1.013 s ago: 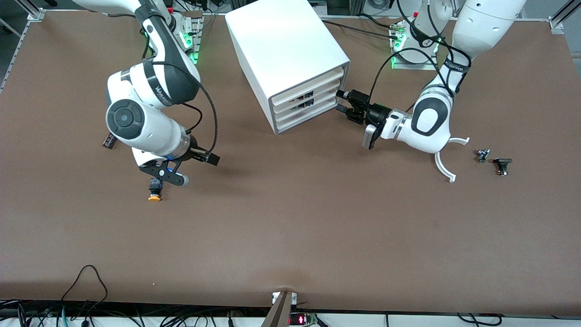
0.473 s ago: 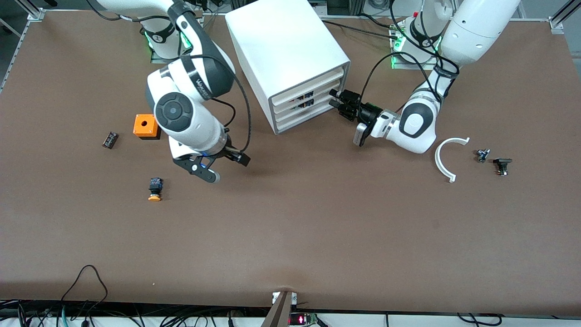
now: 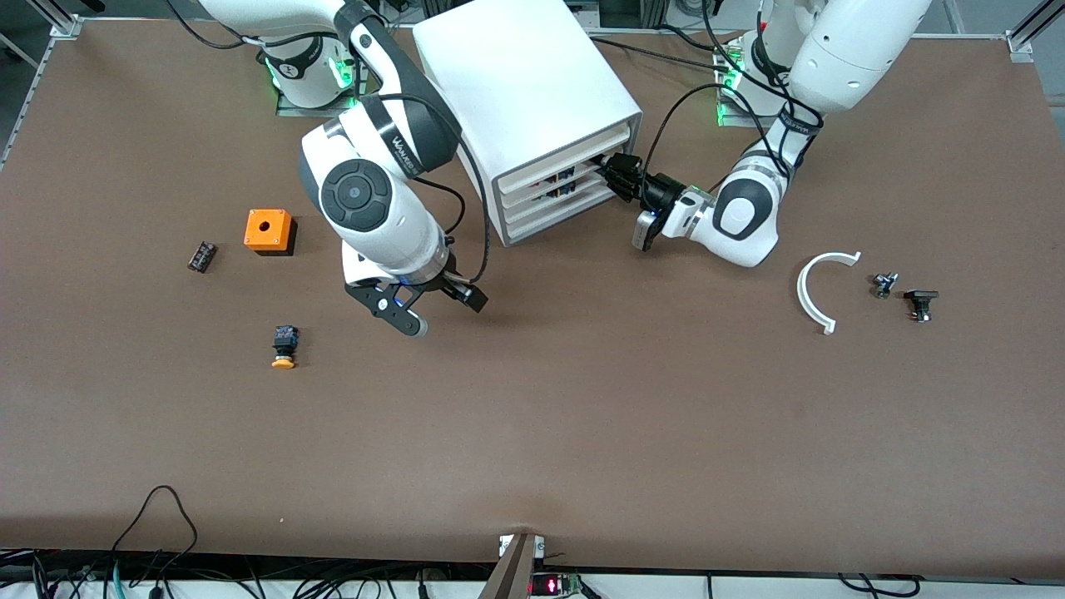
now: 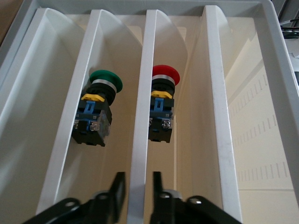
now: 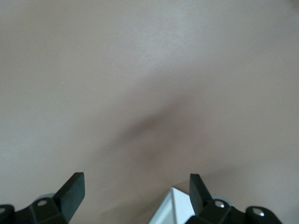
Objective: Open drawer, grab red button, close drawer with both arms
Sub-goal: 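Pull the drawer open with the left gripper while the right gripper moves over it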
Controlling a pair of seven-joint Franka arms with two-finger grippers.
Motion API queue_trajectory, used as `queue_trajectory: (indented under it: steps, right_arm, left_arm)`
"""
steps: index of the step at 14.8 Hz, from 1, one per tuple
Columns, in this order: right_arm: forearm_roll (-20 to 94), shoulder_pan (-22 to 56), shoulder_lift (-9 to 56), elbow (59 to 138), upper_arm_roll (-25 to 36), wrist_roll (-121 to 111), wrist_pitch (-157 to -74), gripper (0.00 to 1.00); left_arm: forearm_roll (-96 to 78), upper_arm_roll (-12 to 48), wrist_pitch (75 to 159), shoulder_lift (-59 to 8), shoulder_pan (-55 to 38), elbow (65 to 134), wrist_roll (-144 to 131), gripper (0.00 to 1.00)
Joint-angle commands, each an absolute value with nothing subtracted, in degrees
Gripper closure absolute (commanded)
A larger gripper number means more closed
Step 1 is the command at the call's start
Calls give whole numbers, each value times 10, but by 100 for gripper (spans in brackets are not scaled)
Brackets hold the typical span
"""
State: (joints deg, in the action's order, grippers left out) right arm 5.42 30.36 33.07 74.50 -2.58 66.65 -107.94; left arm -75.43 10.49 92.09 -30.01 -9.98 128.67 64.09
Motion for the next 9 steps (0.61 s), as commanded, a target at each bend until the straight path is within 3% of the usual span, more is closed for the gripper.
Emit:
queue_trajectory:
  steps: [1,9]
  right_arm:
    - [62,312,366,676,-24,706,-1063,1]
    - [83,334,410,595,-24,789,-1063,1]
  left_arm:
    - [-768,105,922,-299,-97,1290,641,100]
    - [-706,98,916,-320,-40,1193,545,100]
